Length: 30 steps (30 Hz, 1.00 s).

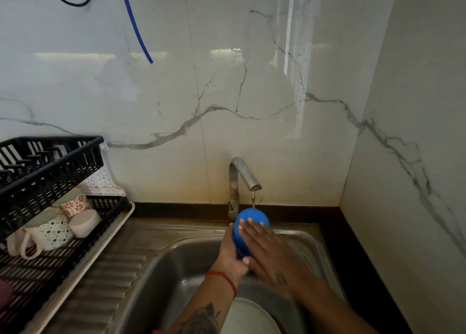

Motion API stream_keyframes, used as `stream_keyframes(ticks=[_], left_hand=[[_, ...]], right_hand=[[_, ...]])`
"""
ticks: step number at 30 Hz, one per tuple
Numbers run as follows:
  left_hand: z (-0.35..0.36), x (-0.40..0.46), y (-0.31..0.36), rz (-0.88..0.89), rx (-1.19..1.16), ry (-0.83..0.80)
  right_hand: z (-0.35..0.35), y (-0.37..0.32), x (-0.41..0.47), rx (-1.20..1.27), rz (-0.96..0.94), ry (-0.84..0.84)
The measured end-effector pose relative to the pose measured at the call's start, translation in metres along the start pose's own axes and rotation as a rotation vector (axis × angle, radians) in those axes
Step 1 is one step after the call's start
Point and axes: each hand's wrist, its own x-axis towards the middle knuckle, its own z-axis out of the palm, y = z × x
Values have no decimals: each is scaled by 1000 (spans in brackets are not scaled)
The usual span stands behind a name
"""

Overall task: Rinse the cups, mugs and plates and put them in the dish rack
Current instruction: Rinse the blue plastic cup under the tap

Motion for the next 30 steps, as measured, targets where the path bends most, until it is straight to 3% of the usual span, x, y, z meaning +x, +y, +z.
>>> stream_keyframes(ticks=[4, 8, 11, 14, 17, 20, 22, 25, 30], left_hand=[[-6, 0, 3, -28, -69, -23], [-1, -1, -3, -47, -107, -52], [-1, 0, -1, 15, -87, -55], [-7, 0, 7, 44, -42, -50], [-18, 1, 7, 126, 8, -40], [-22, 1, 2, 315, 110, -49], [-19, -1, 0, 477, 218, -39], [-12, -6, 0, 632, 459, -68], [-6, -17, 8, 822, 840, -141]], right_hand=[[-1, 21, -9, 15, 72, -57], [-5, 14, 11, 69, 202, 20], [-6, -6, 23, 6, 136, 43], [-4, -11, 11, -16, -19, 199], [4, 4, -7, 405, 150, 393], [8, 12, -11, 793, 511, 278], [8, 14, -7, 1061, 634, 157], [11, 11, -3, 1324, 706, 21], [9, 10, 9, 1677, 762, 157]])
